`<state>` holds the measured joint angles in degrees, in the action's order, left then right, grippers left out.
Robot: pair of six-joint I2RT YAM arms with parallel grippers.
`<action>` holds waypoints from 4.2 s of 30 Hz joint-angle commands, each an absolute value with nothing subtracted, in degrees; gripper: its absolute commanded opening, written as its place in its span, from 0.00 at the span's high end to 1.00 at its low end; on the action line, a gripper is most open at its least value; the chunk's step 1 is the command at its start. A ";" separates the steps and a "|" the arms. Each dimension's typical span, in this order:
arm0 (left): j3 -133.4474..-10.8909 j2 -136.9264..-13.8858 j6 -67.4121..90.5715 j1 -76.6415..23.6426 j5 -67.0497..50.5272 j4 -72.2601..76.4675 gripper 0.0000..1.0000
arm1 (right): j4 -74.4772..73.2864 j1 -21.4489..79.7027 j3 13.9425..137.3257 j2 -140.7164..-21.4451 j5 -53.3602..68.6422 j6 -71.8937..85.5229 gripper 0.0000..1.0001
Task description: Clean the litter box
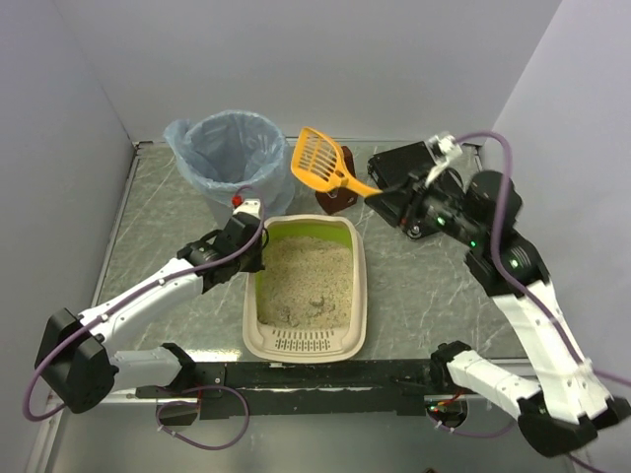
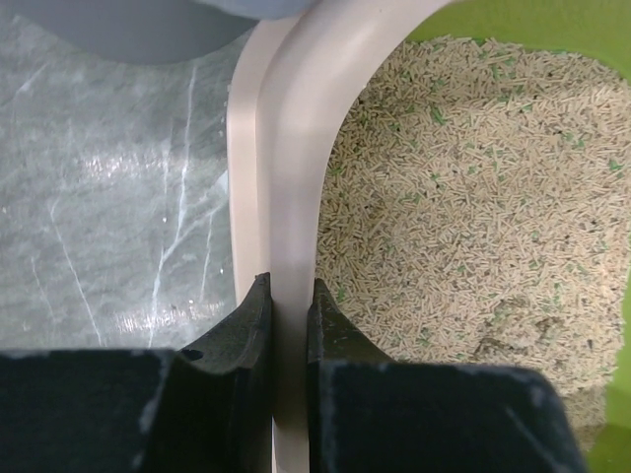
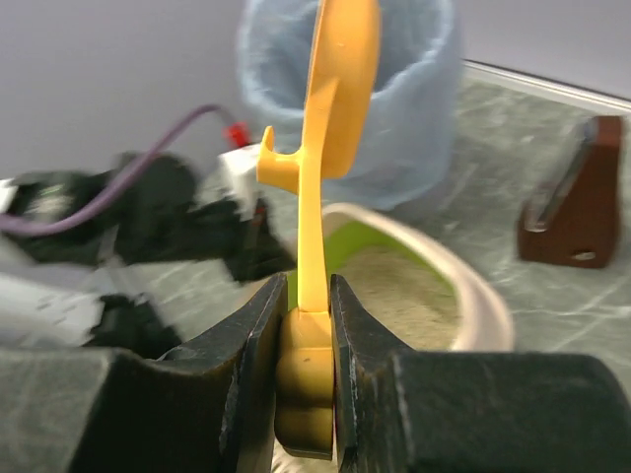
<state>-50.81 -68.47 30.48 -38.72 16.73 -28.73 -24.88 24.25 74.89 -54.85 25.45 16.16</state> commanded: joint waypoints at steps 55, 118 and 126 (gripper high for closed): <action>-57.95 -65.52 59.85 -46.49 20.92 -46.52 0.03 | -38.59 16.00 48.43 -51.41 30.76 21.36 1.00; -43.15 -58.62 54.77 -39.81 1.76 -17.23 0.99 | -38.68 15.91 45.09 -58.18 37.44 28.82 1.00; -51.06 -57.83 48.78 -40.17 0.44 -11.79 0.99 | -30.16 16.08 43.42 -66.00 44.20 33.04 1.00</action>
<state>-42.48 -60.71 53.28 -39.48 4.93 -26.87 -34.98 15.86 44.56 -62.24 39.83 30.09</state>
